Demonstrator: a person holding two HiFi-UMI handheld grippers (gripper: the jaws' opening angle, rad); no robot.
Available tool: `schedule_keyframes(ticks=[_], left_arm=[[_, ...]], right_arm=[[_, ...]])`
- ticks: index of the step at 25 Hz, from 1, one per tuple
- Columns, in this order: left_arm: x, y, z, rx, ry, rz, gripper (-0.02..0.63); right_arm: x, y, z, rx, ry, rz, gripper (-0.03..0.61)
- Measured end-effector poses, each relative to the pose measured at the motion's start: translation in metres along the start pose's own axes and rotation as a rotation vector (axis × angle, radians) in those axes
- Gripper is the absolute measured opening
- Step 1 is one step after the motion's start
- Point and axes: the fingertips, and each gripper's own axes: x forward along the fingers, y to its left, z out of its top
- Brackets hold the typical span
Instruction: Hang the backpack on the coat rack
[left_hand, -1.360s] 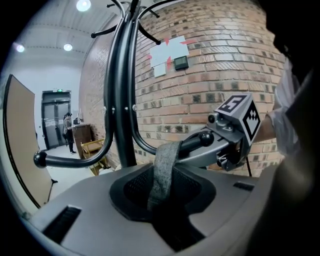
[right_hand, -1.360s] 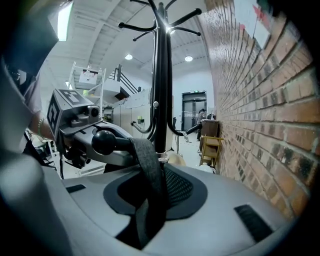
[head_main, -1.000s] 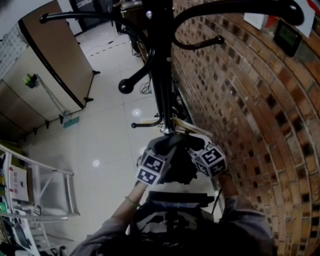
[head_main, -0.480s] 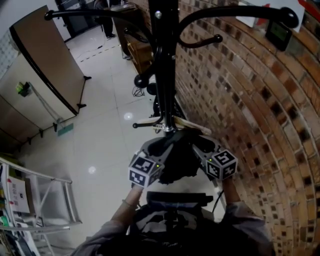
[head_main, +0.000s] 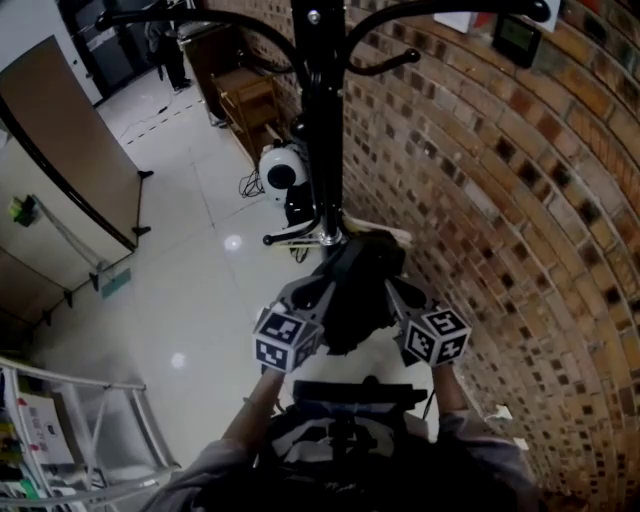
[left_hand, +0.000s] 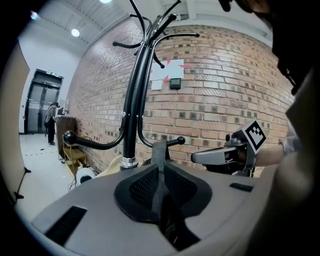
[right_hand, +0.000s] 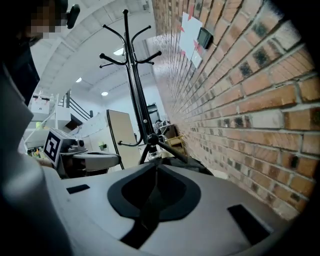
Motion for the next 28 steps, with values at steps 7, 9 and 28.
schedule_keyframes(ticks=[7,9,28], left_arm=[[-0.027,-0.003,-0.017,0.002,0.019,-0.078,0.032],[-0.035,-0.003,-0.021,0.007,0.023,-0.098,0.032],[-0.07,-0.009,-0.041,0.01,0.035,-0.2,0.032]], right_arm=[[-0.013,0.043,-0.011,0.067,-0.074,-0.082,0.014],[-0.015,0.054,-0.013,0.096,-0.099,-0.094,0.014],[-0.014,0.12,-0.036,0.076,-0.128,-0.164,0.012]])
